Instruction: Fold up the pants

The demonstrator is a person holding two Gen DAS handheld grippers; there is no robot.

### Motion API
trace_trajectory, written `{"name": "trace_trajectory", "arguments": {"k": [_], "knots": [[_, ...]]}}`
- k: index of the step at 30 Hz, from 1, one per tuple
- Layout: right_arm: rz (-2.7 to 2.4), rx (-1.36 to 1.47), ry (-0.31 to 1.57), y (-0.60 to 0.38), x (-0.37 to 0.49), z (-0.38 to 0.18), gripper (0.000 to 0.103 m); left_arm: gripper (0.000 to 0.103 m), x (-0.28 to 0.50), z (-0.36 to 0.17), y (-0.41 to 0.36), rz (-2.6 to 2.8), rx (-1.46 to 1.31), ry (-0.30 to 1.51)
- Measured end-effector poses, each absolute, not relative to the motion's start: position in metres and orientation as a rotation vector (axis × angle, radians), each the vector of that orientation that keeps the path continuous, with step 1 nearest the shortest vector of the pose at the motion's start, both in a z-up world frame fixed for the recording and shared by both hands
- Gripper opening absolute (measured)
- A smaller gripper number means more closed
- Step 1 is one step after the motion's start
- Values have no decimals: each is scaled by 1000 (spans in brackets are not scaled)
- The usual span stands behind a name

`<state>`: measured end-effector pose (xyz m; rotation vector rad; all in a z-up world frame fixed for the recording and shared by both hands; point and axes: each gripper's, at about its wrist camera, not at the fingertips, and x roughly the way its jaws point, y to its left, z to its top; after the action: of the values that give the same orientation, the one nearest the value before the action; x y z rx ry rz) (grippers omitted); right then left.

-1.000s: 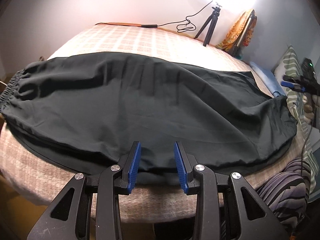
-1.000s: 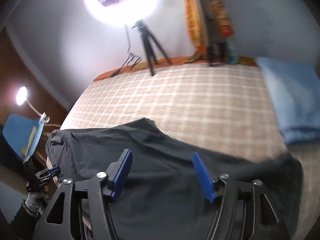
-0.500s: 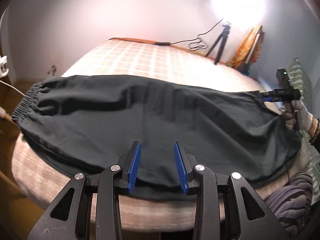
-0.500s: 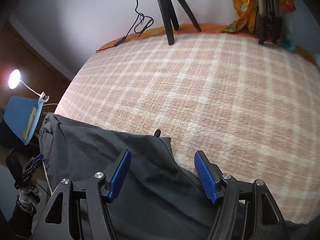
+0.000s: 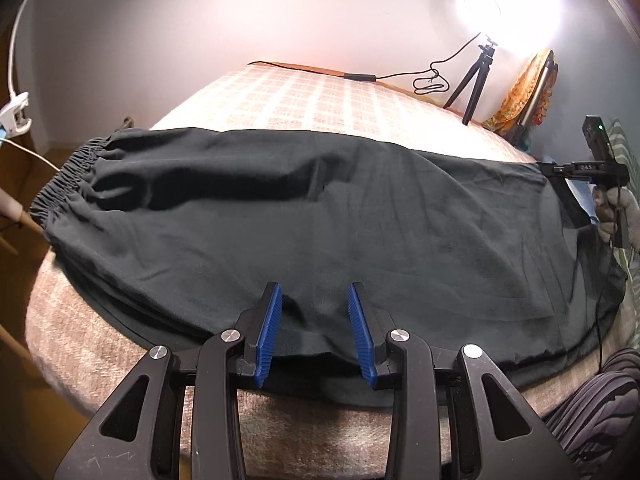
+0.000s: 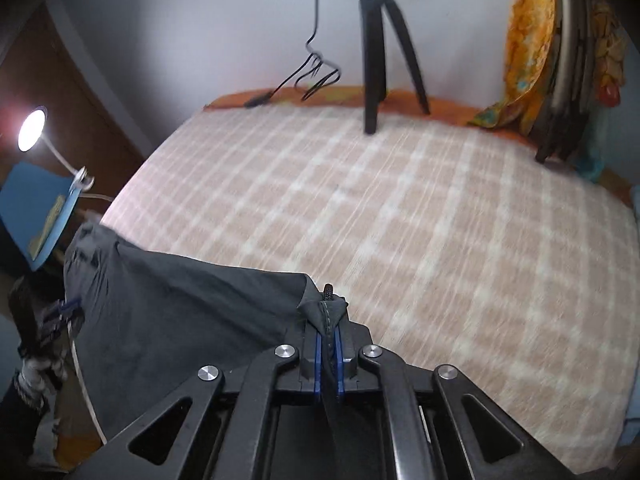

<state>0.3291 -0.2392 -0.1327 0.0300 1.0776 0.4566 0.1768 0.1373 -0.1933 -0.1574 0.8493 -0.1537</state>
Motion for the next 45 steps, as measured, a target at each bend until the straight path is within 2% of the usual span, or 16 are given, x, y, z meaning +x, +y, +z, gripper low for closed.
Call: {"name": "trace_trajectory", "arguments": {"k": [8,12,15,16,17,20,25,36,45], "knots": [[357,-34,1111,-232,342,-158,2,33,170,-193,147,-137,-174,847],[329,-1,1117,-236,340,-164,3,33,162,-193,182,-52,-293,838],[326,46,1117,-240,335,-159,17,34,148,-187,210,-3,-385,801],[333,67,1104,-243,331,-154,31,40,144,-185,217,6,-402,789],[337,74,1091,-245,330,-152,40,47,139,-183,225,16,-425,774],[327,59,1041,-246,313,-136,44,47,126,-181,247,33,-517,741],[337,80,990,-242,277,-116,55,48,123,-187,273,26,-679,727],[384,136,932,-227,213,-83,60,50,143,-219,317,68,-972,690],[355,146,925,-224,206,-70,60,50,161,-223,325,51,-975,639]]}}
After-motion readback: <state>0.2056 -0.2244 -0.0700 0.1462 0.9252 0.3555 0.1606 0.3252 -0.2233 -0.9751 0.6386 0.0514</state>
